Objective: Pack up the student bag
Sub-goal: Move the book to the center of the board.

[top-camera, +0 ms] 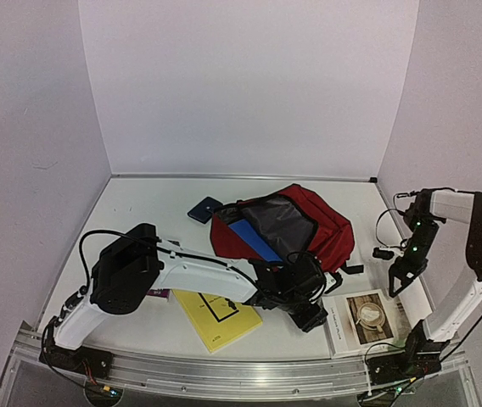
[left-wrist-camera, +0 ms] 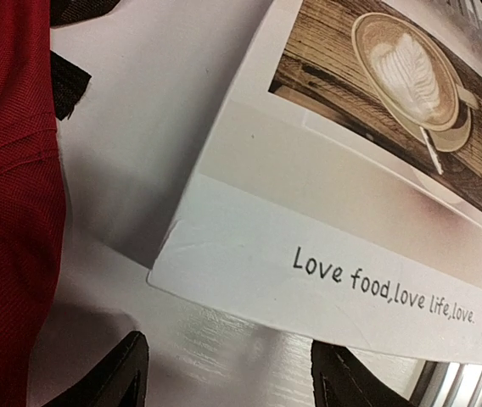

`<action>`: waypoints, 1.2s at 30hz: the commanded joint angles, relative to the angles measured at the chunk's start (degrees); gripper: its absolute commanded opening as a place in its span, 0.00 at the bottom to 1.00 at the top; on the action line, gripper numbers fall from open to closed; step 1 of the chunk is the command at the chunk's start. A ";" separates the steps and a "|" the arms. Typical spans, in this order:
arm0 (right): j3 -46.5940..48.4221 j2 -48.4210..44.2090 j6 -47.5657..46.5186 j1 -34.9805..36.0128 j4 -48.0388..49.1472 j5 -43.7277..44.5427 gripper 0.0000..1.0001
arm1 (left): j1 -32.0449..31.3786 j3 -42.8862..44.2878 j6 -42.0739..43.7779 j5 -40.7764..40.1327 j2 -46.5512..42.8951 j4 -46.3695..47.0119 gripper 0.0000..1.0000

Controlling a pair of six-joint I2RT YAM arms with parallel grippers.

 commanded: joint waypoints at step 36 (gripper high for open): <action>22.73 12.47 23.12 23.40 15.66 -13.86 0.78 | 18.91 -17.77 -8.37 -6.36 -17.68 5.27 0.68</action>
